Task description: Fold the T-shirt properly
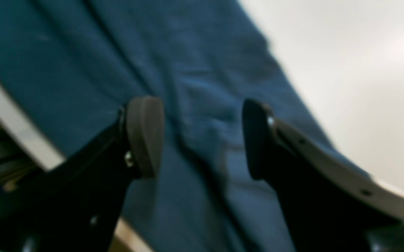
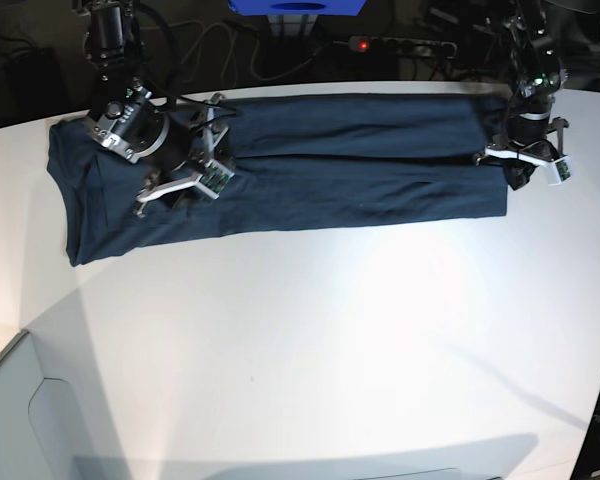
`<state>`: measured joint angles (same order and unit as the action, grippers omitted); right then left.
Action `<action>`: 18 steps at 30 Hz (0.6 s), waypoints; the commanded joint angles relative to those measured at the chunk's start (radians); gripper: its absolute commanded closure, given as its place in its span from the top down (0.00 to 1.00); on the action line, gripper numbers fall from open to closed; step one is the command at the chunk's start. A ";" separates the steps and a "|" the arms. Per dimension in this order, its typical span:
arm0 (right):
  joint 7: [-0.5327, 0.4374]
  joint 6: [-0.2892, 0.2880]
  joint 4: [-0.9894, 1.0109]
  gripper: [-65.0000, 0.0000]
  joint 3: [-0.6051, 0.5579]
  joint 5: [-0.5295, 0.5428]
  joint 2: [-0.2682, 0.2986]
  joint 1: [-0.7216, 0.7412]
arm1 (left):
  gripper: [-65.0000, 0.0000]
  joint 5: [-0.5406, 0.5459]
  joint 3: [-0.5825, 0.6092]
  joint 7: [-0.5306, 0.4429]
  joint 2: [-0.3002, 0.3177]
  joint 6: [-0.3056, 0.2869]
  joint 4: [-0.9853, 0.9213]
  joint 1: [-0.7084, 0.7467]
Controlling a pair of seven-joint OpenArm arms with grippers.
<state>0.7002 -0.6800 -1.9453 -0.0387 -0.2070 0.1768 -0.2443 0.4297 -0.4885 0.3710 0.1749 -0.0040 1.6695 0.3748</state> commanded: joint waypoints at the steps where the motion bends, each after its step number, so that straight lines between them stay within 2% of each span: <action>1: -0.007 -0.018 -0.018 0.54 0.013 0.005 0.003 0.012 | 0.00 0.004 -0.006 -0.020 0.010 0.002 0.021 0.014; 6: -0.007 -0.018 -0.016 0.54 0.038 0.005 0.008 0.018 | 0.02 0.004 -0.006 -0.023 0.012 0.003 0.019 0.028; 10: -0.007 -0.018 -0.015 0.54 0.039 0.005 0.007 0.018 | 0.33 0.004 -0.006 -0.023 0.012 0.005 0.019 0.028; 12: -0.007 -0.018 -0.015 0.54 0.038 0.005 0.007 0.018 | 0.44 0.004 -0.006 -0.025 0.012 0.003 0.019 0.028; 14: -0.007 -0.018 -0.015 0.54 0.038 0.005 0.007 0.018 | 0.50 0.004 -0.006 -0.025 0.012 0.003 0.021 0.028; 18: -0.007 -0.018 0.001 0.54 0.041 0.005 0.007 0.016 | 0.52 0.004 -0.008 -0.027 0.012 0.003 0.044 0.042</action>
<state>0.7078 -0.6804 -1.9331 -0.0025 -0.2081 0.1795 -0.2337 0.4301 -0.4885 0.3660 0.1776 -0.0006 1.6951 0.4099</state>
